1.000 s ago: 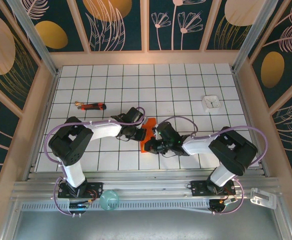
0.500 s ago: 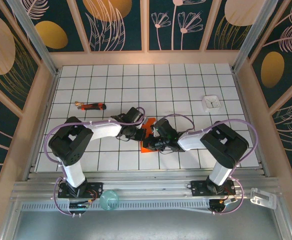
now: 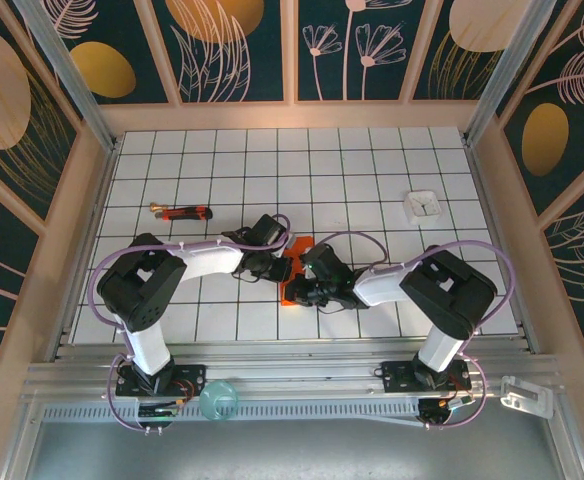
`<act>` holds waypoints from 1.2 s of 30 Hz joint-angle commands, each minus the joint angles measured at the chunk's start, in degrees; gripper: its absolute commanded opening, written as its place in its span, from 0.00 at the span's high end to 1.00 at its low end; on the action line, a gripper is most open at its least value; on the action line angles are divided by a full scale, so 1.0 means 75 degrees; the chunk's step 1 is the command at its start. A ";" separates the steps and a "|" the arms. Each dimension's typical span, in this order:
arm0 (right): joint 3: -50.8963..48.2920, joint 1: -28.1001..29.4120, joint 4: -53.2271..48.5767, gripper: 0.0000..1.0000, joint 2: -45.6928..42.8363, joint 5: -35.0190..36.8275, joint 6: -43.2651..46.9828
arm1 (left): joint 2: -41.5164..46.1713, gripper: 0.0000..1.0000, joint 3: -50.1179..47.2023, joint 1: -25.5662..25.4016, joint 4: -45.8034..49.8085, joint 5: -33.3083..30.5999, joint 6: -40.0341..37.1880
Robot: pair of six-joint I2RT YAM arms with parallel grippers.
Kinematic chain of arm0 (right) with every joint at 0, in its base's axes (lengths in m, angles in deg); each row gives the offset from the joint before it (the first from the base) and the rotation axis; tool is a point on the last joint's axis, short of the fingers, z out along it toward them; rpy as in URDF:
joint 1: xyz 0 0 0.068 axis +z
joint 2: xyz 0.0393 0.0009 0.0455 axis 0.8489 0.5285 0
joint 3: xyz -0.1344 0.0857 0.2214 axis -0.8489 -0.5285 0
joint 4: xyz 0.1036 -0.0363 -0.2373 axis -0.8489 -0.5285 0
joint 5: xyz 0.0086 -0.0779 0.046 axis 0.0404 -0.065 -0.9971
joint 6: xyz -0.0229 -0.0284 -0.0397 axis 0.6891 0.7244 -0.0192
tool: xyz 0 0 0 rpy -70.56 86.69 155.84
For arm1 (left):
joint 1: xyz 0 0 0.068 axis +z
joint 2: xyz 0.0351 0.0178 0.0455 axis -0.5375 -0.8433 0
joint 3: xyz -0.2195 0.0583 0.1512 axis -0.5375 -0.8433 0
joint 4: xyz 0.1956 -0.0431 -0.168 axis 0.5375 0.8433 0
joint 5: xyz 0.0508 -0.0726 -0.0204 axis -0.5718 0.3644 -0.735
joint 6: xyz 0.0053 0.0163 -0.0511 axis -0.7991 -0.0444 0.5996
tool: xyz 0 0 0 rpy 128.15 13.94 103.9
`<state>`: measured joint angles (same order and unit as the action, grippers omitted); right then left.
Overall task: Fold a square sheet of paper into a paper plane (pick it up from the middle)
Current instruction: Fold the triangle a second time at the center of the table.
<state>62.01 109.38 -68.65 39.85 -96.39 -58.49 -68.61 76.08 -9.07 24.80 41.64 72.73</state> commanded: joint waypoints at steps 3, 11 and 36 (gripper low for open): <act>-0.0243 0.0534 -0.1157 1.00 -0.0024 -0.0133 -0.0023 | -0.0572 1.00 -0.0450 -0.0032 0.0912 -0.0409 -0.0143; -0.0284 0.0521 -0.0648 1.00 -0.0536 -0.0582 0.0175 | -0.0559 1.00 -0.0449 -0.0032 0.0924 -0.0411 -0.0140; 0.0440 -0.1670 -0.0603 1.00 -0.0013 -0.0751 0.0901 | -0.0537 1.00 -0.0437 -0.0024 0.0889 -0.0375 -0.0109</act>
<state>64.22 97.36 -71.91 38.87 -102.49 -53.55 -68.55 75.99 -9.07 24.76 41.88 72.73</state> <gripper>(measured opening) 0.042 0.061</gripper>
